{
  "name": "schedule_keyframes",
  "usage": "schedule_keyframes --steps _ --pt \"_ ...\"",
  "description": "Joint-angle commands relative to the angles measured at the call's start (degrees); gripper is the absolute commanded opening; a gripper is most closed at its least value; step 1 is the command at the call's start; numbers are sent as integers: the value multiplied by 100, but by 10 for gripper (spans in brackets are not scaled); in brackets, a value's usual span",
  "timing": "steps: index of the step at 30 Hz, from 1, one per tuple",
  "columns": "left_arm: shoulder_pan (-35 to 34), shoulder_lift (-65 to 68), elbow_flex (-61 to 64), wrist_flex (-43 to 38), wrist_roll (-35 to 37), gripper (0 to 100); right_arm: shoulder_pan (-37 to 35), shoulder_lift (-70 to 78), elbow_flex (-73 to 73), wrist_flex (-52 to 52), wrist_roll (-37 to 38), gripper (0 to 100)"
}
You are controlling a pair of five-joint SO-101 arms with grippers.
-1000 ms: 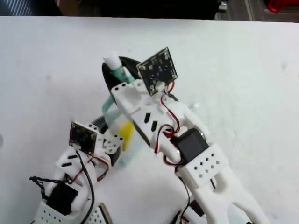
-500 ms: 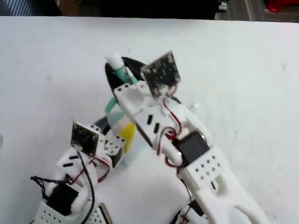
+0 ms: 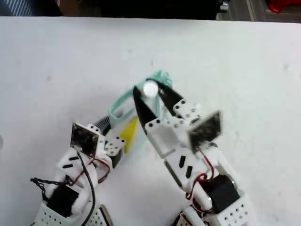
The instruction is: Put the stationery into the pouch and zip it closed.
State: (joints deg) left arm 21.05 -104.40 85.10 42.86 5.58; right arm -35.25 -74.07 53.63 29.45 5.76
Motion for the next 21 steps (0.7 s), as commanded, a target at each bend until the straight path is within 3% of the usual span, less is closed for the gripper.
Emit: schedule_keyframes --steps 1,11,21 --pt "-136 -48 -70 -26 0 169 -4 -145 44 242 545 16" --pt "-101 -48 -62 -9 -26 169 -31 338 -633 171 756 16" --pt "-101 -48 -62 0 -35 169 -40 3705 -4958 3125 440 16"
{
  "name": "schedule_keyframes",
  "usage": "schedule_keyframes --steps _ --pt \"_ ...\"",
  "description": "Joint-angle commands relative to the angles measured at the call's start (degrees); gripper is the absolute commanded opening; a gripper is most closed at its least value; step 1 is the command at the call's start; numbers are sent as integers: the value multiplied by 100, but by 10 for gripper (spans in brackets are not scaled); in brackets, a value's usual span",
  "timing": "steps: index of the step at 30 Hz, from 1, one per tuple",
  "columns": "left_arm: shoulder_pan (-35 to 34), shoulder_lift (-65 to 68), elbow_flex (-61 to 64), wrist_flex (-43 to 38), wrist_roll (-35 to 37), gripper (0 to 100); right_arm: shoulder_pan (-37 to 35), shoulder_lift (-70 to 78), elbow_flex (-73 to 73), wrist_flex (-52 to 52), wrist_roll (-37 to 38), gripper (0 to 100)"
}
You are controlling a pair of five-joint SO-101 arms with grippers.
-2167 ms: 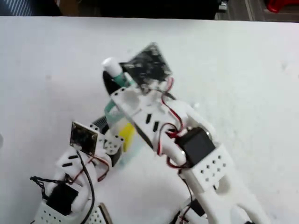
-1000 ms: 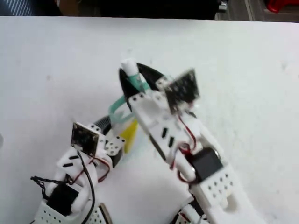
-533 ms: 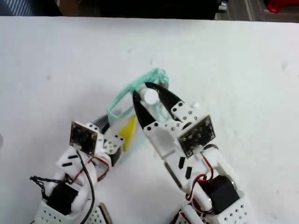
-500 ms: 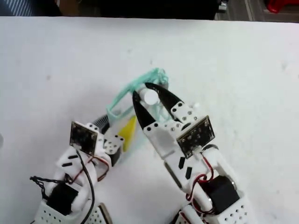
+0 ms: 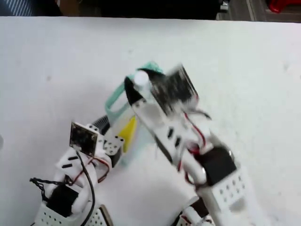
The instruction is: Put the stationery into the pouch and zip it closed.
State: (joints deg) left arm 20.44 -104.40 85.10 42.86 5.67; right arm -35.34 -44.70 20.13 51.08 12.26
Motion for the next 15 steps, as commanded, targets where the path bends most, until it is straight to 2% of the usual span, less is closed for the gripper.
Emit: schedule_keyframes --steps 1,10,15 --pt "-40 -48 -62 0 -44 169 -31 1042 -2145 1358 -325 16" --pt "-40 -48 -62 -26 -53 169 -40 3336 -6127 4620 -466 16" --pt "-40 -48 -62 -26 -53 169 -277 3644 -6374 4787 -457 16"
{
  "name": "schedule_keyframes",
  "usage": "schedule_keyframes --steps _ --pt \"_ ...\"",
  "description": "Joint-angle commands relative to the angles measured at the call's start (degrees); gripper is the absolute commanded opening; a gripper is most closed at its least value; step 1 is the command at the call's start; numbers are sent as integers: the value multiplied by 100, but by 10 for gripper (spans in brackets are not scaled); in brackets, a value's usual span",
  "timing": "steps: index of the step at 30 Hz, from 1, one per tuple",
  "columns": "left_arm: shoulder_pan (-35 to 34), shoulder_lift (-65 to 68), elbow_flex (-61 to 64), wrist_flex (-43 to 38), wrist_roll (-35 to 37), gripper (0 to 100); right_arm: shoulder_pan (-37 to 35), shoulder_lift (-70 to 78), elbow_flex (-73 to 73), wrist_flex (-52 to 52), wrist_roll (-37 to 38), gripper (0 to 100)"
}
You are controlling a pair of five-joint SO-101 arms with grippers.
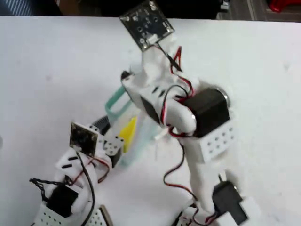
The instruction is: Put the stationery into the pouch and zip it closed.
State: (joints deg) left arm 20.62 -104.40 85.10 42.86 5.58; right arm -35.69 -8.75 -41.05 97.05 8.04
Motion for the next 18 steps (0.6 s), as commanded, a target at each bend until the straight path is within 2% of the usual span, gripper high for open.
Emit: schedule_keyframes --steps 1,5,8,18 --pt "-57 -48 -62 -26 -44 169 -418 13 -176 189 -26 16" --pt "-57 -48 -62 -26 -44 169 -927 -171 123 180 9 16" --pt "-57 -48 -62 -26 -44 169 -989 -312 299 180 9 16" --pt "-57 -48 -62 -26 -44 168 -338 365 369 154 0 29"
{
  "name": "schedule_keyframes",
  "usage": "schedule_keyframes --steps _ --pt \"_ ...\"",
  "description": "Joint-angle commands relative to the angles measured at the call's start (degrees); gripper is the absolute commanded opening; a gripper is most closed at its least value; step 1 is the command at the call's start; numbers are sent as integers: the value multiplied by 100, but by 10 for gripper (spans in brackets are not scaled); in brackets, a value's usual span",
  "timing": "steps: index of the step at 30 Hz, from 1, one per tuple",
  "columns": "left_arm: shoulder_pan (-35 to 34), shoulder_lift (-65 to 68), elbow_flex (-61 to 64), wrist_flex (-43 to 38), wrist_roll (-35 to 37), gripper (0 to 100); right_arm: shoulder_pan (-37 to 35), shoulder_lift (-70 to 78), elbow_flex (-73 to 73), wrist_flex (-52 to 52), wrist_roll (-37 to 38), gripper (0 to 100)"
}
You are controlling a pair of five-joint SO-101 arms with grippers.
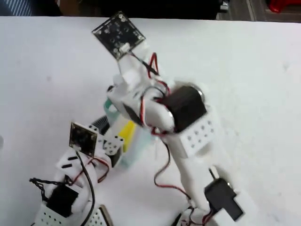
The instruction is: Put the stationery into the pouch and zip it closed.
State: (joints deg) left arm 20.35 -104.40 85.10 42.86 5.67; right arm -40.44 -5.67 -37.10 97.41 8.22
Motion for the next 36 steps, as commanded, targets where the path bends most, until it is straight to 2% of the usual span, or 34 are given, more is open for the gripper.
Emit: schedule_keyframes --steps 1,5,7,11,16,19,27,30,36 --pt "-31 -48 -62 -26 -53 168 110 75 -53 119 -26 60" --pt "-31 -48 -62 -26 -53 168 -57 -251 -62 110 -44 296" --pt "-31 -48 -62 -26 -53 168 -180 -488 -62 110 -18 360" --pt "-31 -48 -62 -26 -53 168 -207 -866 -62 66 -9 335" --pt "-31 -48 -62 -9 -53 167 127 -1059 -62 66 -9 312" --pt "-31 -48 -62 0 -53 166 664 -1068 -62 66 -9 312" --pt "-31 -48 -62 9 -53 165 2870 -576 510 -66 -62 312" --pt "-31 -48 -62 9 -53 165 3196 -127 862 -66 -62 312" --pt "-57 -48 -62 9 -53 165 3266 1226 1319 -585 -97 312"
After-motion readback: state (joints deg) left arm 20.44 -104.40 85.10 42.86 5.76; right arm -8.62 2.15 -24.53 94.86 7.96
